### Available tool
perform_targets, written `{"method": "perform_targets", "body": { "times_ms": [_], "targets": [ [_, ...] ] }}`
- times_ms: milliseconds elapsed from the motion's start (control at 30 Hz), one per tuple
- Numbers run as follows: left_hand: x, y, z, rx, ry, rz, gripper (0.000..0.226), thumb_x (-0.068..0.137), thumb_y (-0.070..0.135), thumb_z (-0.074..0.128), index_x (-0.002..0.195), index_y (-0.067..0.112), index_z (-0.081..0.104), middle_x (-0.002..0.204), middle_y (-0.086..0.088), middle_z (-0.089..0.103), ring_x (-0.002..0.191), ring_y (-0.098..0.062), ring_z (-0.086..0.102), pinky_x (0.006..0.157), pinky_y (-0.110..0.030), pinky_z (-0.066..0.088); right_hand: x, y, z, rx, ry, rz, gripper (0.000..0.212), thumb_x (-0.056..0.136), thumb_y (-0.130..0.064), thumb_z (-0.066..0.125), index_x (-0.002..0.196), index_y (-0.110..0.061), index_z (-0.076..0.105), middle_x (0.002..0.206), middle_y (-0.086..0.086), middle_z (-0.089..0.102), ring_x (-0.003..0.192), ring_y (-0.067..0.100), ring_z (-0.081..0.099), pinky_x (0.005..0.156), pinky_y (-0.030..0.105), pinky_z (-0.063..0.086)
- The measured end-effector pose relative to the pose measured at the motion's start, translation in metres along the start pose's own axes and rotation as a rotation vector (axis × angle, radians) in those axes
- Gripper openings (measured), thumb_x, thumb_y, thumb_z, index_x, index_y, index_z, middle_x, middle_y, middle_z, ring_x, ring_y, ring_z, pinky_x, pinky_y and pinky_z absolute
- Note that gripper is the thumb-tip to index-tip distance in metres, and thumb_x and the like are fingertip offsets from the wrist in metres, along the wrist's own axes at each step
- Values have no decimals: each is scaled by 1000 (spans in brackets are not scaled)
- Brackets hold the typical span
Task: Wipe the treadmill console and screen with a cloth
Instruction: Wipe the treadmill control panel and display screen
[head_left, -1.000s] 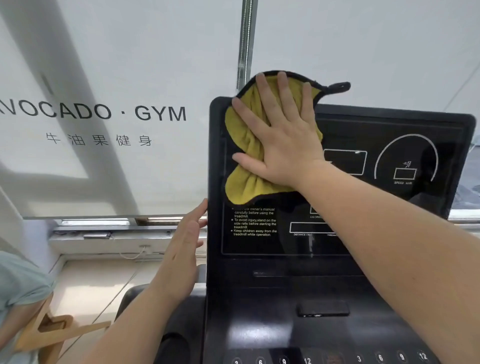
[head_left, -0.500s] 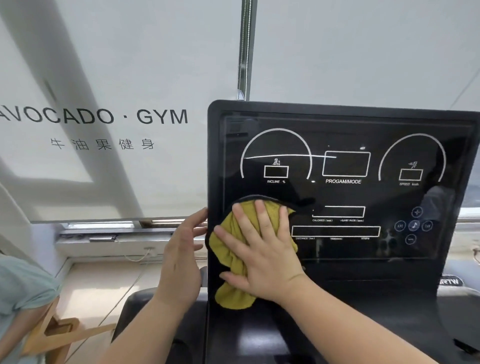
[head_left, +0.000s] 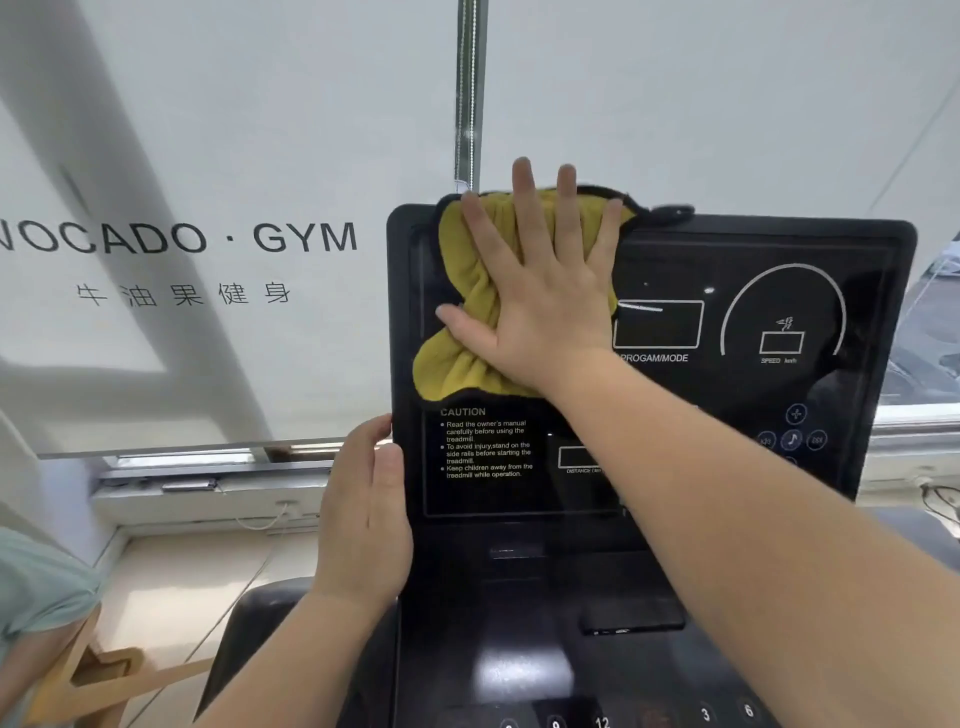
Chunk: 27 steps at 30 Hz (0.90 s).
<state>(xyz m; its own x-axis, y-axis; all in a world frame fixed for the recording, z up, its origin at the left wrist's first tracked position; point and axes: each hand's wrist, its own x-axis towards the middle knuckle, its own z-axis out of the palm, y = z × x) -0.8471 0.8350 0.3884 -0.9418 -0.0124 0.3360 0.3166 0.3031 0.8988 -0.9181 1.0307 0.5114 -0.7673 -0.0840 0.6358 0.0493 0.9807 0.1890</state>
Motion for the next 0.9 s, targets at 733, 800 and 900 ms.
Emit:
{"method": "perform_targets", "body": {
  "times_ms": [733,800,900],
  "targets": [
    [1,14,31,618,46,543,59,91,41,55,137,5,58,152,-24,41,136,-48,41,117,-53,30,-53,91,15,-71,31,-213,90,87,-84,38,162,-39,22,171,14,13,154,52,9,116,77,9],
    [-3,12,29,635,37,530,59,90,43,56,137,7,58,153,-23,40,138,-47,41,115,-57,32,-30,100,4,-69,28,-139,90,87,-84,36,163,-38,19,171,15,11,154,51,7,116,76,7],
    [-8,13,30,709,79,523,59,87,47,57,134,12,60,153,-22,43,139,-46,42,109,-65,34,-32,93,4,-51,25,-20,92,87,-84,35,163,-37,16,172,16,7,155,50,4,117,75,6]
  ]
}}
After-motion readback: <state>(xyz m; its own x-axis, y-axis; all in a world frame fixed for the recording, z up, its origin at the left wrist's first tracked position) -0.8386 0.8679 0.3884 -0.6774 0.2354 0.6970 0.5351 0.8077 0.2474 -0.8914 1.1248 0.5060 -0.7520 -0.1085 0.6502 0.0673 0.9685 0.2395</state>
